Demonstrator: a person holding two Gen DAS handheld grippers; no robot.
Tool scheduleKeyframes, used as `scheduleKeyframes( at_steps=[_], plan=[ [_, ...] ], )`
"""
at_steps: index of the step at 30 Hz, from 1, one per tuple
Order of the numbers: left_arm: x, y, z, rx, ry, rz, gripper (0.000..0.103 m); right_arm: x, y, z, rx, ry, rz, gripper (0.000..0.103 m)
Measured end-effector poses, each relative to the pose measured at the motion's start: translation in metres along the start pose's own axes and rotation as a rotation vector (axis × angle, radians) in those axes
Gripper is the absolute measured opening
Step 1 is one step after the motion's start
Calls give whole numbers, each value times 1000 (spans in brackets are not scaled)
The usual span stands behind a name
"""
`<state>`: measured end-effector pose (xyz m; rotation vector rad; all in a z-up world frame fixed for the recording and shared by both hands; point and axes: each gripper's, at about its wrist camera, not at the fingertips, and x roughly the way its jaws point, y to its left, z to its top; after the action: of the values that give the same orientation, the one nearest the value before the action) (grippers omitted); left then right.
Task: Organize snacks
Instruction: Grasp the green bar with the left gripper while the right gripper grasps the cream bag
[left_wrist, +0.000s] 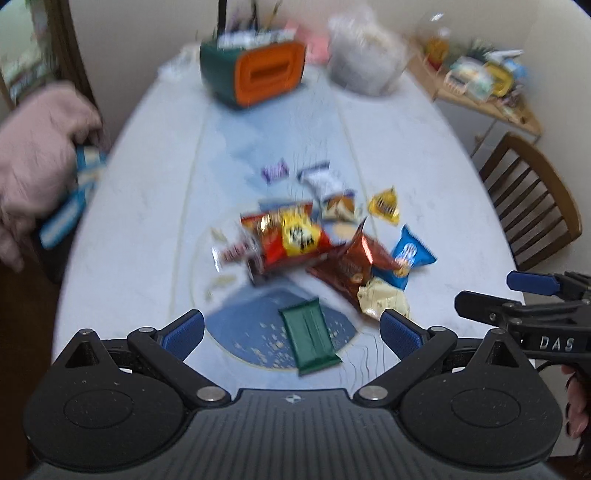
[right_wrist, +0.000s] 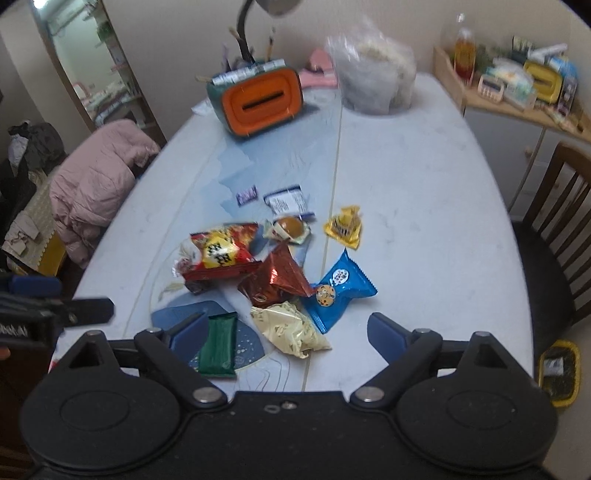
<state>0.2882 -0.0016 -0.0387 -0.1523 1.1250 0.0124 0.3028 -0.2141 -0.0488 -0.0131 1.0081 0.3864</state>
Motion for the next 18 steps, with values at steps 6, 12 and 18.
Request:
scheduleKeyframes(
  at_steps=[6, 12, 18],
  plan=[
    [67, 4, 17, -84, 160, -17, 101, 47, -5, 3, -55, 103, 3, 85],
    [123, 6, 20, -148, 321, -13, 101, 81, 2, -3, -149, 183, 37, 82],
    [162, 9, 15, -197, 413, -10, 98, 108, 10, -10, -237, 242, 57, 79]
  ],
)
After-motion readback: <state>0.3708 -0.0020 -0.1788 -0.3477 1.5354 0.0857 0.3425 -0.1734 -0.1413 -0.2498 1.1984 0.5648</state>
